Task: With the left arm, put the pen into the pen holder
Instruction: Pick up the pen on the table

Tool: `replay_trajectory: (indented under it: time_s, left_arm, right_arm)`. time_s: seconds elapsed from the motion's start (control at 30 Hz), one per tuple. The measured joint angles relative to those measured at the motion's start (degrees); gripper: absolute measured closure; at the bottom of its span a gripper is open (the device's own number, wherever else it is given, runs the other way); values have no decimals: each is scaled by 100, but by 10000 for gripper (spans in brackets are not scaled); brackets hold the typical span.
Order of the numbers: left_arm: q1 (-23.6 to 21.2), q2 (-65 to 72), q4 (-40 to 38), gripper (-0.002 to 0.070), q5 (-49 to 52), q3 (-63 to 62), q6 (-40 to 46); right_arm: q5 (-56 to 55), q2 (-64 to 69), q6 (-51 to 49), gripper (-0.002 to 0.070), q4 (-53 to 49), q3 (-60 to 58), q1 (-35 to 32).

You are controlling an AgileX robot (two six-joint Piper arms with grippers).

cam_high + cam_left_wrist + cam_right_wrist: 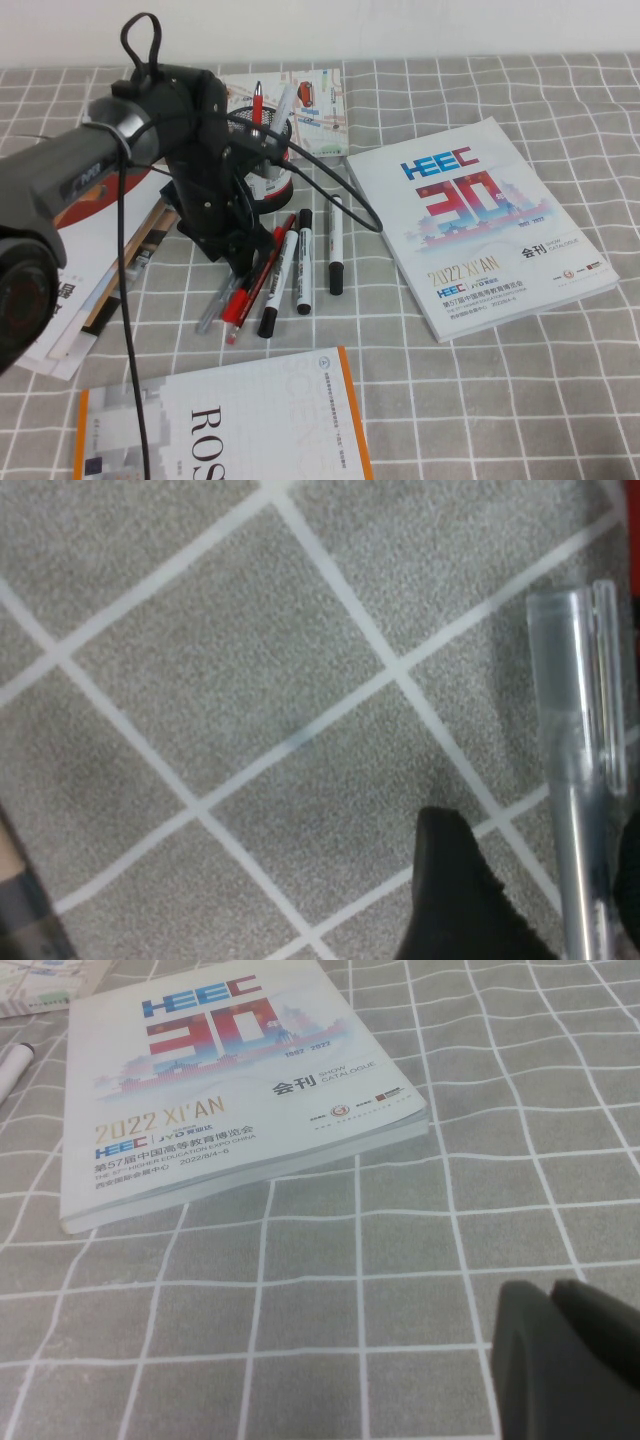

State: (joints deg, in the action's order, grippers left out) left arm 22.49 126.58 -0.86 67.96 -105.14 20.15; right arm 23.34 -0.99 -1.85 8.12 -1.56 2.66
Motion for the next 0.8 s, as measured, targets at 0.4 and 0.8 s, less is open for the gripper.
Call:
replay_trajectory:
  time_s: [0.4,0.8]
  left_arm:
    - [0,101,-21,370,53,-40,-10]
    - [0,173,86,617,87,-94,-146]
  right_arm:
    - [0,0,0,692,0,0,0]
    - [0,0,0,691,0,0,0]
